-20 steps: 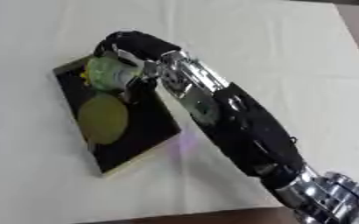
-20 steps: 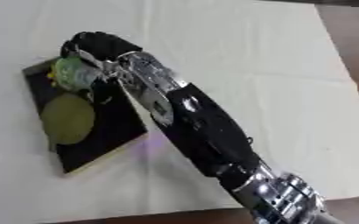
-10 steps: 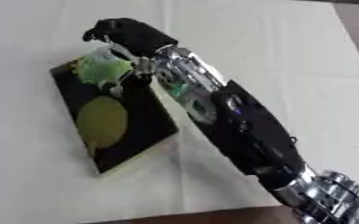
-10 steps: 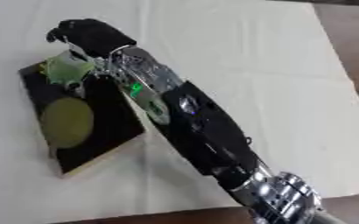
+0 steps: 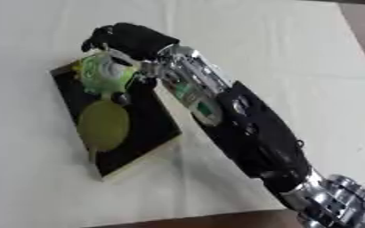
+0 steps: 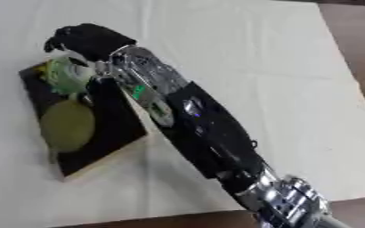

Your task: Pick up objects on the table and place them in the box.

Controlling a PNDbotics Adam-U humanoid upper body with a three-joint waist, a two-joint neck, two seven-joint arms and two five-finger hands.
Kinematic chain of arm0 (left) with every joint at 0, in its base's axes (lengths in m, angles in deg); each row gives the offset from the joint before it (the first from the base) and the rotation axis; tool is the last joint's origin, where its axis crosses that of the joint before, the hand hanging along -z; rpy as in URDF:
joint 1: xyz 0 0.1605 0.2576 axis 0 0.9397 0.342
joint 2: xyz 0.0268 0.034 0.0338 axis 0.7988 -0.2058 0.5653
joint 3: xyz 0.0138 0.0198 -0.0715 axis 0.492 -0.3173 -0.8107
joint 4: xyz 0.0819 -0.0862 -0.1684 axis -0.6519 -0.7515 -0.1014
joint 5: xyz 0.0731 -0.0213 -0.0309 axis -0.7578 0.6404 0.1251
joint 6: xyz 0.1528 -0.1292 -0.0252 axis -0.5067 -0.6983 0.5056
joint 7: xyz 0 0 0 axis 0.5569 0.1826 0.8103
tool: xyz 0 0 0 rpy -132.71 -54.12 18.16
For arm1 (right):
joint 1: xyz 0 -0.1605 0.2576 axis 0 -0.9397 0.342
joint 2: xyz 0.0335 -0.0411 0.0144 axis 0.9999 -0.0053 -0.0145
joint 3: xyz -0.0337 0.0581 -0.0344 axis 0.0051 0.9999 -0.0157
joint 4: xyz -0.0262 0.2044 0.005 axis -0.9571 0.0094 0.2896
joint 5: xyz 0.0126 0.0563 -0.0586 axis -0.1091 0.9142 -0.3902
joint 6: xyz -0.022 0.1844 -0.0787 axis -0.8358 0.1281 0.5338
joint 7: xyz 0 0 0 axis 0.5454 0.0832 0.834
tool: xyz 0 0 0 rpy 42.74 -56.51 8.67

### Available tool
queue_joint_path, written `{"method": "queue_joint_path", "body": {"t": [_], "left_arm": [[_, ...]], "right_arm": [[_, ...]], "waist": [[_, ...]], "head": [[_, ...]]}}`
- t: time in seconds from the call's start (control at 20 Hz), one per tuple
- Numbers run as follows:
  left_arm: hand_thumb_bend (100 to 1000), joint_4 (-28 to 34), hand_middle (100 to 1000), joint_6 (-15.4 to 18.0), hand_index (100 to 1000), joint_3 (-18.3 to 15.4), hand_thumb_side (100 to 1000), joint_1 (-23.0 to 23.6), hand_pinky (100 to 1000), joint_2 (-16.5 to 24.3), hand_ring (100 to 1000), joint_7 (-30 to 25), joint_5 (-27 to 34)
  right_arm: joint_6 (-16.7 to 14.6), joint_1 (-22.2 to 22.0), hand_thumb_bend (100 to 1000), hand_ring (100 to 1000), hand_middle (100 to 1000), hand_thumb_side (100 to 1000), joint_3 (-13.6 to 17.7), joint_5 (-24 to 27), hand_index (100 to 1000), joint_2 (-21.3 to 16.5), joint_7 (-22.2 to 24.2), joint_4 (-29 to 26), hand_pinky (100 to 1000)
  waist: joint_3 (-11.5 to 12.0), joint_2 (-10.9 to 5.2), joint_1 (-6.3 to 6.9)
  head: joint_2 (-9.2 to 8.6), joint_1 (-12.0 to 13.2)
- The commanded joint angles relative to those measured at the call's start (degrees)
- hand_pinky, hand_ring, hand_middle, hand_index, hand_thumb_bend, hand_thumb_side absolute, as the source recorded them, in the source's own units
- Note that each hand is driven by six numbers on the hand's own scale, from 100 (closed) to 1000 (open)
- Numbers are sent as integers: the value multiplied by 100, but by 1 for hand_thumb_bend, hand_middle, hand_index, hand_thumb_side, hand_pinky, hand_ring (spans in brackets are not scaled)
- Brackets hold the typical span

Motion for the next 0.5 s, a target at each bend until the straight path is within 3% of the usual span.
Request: {"method": "queue_joint_path", "body": {"t": [0.05, 0.2, 0.25, 0.35, 0.5], "left_arm": [[486, 98, 841, 3, 846, -14, 673, -50, 723, 101, 818, -3, 22], [485, 98, 841, 1, 846, -26, 673, -35, 723, 105, 818, 14, 15], [485, 98, 841, 3, 846, -33, 672, -28, 723, 108, 818, 22, 11], [484, 98, 841, 5, 846, -47, 672, -10, 723, 115, 818, 40, 2], [485, 98, 840, 8, 846, -69, 671, 22, 723, 124, 818, 71, -16]], "right_arm": [[139, 96, 375, 891, 805, 100, 116, 224, 907, -110, -122, -342, 966], [334, 124, 191, 865, 780, 114, 282, 703, 907, -309, -227, -792, 959], [422, 138, 117, 855, 771, 158, 372, 978, 907, -416, -285, -987, 956], [646, 143, 100, 845, 762, 201, 552, 1638, 909, -690, -409, -1372, 951], [1003, 81, 100, 825, 748, 388, 800, 2534, 903, -1162, -617, -1903, 942]], "waist": [[-2, -139, 66], [-16, -155, 72], [-26, -164, 76], [-45, -183, 82], [-75, -200, 89]], "head": [[7, 16], [21, 61], [27, 93], [34, 173], [28, 321]]}}
